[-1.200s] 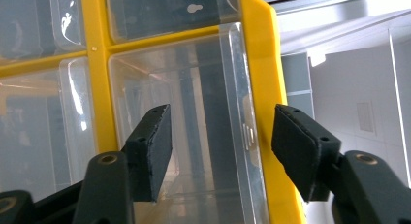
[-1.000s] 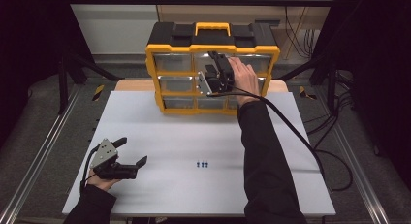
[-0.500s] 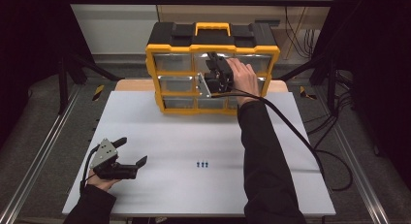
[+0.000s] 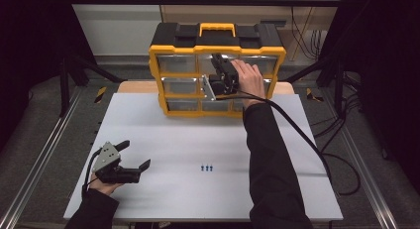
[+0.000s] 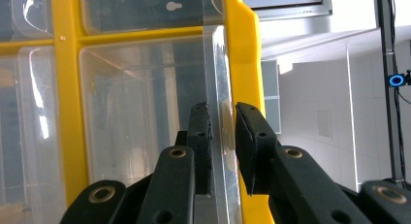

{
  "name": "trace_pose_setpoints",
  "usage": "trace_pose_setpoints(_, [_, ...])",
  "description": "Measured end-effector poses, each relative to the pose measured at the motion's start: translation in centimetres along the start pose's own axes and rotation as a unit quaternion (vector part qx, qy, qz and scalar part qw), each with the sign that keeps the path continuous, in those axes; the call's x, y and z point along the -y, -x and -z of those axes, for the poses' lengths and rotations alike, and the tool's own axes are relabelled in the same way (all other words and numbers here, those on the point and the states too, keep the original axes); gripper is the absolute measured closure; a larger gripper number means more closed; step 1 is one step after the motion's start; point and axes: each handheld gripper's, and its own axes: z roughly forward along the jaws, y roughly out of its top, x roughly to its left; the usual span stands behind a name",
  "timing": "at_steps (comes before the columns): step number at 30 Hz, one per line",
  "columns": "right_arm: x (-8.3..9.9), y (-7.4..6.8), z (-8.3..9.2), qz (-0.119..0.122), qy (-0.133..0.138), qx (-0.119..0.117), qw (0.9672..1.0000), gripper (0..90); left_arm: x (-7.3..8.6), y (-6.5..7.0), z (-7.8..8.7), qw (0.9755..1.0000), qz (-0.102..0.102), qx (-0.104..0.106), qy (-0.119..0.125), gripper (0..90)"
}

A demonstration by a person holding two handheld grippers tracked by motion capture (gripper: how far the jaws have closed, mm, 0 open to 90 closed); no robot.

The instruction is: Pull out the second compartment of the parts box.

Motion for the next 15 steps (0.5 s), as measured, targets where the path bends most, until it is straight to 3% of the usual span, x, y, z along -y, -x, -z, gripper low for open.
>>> trace_pose_setpoints(15, [-0.09,0.17,0.94,0.010,0.006,-0.007,0.9999,78.0,0.01,0.00,0.04,1.0000,-0.002,0.001,0.002,1.0])
